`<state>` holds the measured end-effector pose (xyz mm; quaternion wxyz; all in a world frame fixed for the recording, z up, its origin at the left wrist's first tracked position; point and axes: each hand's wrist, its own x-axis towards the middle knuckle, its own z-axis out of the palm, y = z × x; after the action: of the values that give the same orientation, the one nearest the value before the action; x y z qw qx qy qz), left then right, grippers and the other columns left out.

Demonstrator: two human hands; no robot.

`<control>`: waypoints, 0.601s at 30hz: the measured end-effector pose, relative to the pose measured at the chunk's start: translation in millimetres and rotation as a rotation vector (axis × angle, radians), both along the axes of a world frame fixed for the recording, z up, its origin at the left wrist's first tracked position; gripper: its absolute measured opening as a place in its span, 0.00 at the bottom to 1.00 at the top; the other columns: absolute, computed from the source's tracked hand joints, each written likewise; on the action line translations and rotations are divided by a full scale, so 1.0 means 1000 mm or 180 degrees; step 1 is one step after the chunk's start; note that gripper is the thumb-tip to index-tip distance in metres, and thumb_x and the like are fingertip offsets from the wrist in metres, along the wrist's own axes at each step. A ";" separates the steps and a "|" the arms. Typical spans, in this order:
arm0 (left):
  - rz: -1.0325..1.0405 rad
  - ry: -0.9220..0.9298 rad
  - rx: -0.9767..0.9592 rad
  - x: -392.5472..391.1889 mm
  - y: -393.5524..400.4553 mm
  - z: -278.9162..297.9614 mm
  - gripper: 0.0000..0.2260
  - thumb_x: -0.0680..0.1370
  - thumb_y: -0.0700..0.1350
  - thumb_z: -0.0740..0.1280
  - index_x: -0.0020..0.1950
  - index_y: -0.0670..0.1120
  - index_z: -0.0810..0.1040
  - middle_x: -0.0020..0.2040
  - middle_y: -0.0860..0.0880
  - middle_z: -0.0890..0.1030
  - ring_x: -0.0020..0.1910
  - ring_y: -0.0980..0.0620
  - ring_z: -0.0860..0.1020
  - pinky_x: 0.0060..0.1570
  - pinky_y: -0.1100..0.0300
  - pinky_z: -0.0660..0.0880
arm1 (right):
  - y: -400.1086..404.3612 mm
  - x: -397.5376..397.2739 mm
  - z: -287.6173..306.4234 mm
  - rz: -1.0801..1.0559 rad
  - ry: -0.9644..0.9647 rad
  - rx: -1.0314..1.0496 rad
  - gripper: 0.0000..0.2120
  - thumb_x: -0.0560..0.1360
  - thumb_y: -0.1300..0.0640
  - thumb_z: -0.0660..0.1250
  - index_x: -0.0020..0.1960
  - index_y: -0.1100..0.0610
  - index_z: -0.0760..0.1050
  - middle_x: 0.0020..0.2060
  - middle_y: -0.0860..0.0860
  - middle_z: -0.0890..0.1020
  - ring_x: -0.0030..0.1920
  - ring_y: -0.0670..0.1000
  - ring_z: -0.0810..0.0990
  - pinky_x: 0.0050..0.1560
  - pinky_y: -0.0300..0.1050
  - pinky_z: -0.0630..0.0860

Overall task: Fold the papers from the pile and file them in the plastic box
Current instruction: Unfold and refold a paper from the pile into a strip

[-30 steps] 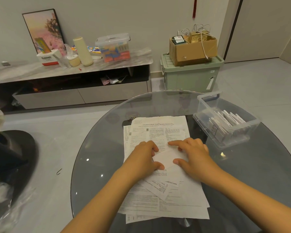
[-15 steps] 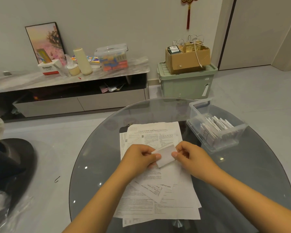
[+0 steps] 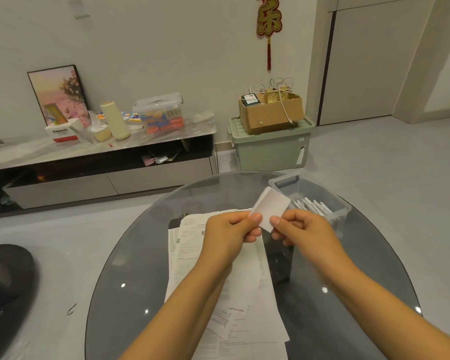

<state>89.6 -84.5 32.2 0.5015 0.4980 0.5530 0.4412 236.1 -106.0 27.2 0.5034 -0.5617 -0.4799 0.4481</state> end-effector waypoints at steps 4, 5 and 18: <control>-0.0202 -0.0188 0.0016 0.019 0.009 0.007 0.08 0.76 0.46 0.69 0.52 0.46 0.83 0.38 0.49 0.84 0.37 0.55 0.81 0.48 0.61 0.80 | 0.008 0.014 0.009 -0.0360 -0.0159 0.0175 0.05 0.73 0.56 0.70 0.43 0.58 0.79 0.32 0.52 0.83 0.33 0.45 0.79 0.37 0.38 0.75; -0.0272 -0.0159 0.0042 0.027 0.013 0.009 0.09 0.76 0.46 0.68 0.54 0.45 0.83 0.40 0.49 0.84 0.38 0.55 0.81 0.49 0.60 0.80 | 0.011 0.020 0.011 -0.0463 -0.0218 0.0250 0.04 0.73 0.57 0.70 0.42 0.57 0.79 0.33 0.52 0.83 0.32 0.44 0.79 0.36 0.36 0.75; -0.1578 0.2699 0.1927 0.094 0.066 0.000 0.17 0.78 0.46 0.55 0.62 0.51 0.78 0.62 0.54 0.78 0.64 0.54 0.69 0.65 0.56 0.54 | 0.041 0.092 0.016 -0.1451 -0.2092 0.0751 0.02 0.73 0.60 0.69 0.44 0.58 0.80 0.33 0.49 0.78 0.35 0.48 0.76 0.39 0.40 0.71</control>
<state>183.8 -18.5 32.2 0.1595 0.8673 0.4216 0.2110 328.6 -64.6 43.6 0.4707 -0.7050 -0.5265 0.0640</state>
